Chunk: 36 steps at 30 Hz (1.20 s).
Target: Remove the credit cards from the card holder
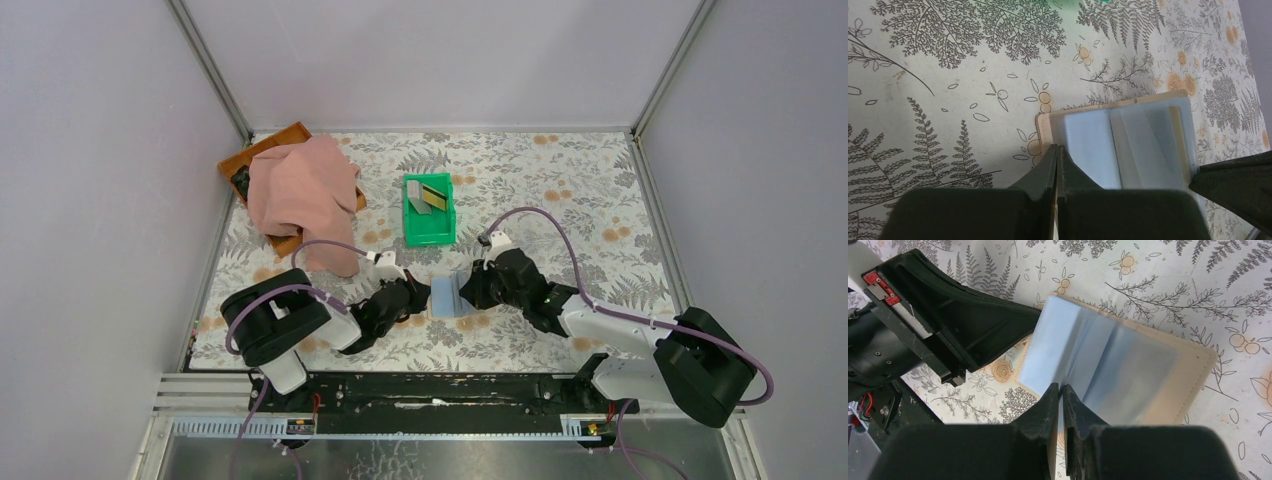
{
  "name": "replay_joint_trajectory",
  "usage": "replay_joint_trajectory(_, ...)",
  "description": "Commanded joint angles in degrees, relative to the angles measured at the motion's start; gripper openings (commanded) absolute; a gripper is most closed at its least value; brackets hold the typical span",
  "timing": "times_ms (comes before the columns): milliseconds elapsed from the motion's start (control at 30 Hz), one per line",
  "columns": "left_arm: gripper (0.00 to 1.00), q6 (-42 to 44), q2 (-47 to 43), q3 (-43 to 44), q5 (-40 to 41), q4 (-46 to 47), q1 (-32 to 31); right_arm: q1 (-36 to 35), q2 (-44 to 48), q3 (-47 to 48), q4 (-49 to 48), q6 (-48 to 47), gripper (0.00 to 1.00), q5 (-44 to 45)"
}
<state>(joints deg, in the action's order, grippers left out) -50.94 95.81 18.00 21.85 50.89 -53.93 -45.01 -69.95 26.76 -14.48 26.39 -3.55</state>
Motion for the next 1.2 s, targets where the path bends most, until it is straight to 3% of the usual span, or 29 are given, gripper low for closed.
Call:
replay_joint_trajectory(0,0.0,0.0,2.4,-0.3,-2.4,-2.0,-0.5,-1.1,-0.1,1.9,-0.4,0.7,0.13,-1.5)
replay_joint_trajectory(367,0.0,0.0,0.5,-1.4,-1.6,-2.4,-0.4,-1.8,-2.9,2.0,-1.5,1.0,0.13,-0.3)
replay_joint_trajectory(867,0.0,3.8,-17.6,-1.6,-0.5,-9.6,-1.1,-1.9,-2.9,0.8,-1.2,1.1,0.12,1.6)
replay_joint_trajectory(1167,0.0,3.7,-8.6,3.0,-5.3,-5.8,-1.8,-1.9,-0.4,0.0,4.2,2.1,0.12,9.5)
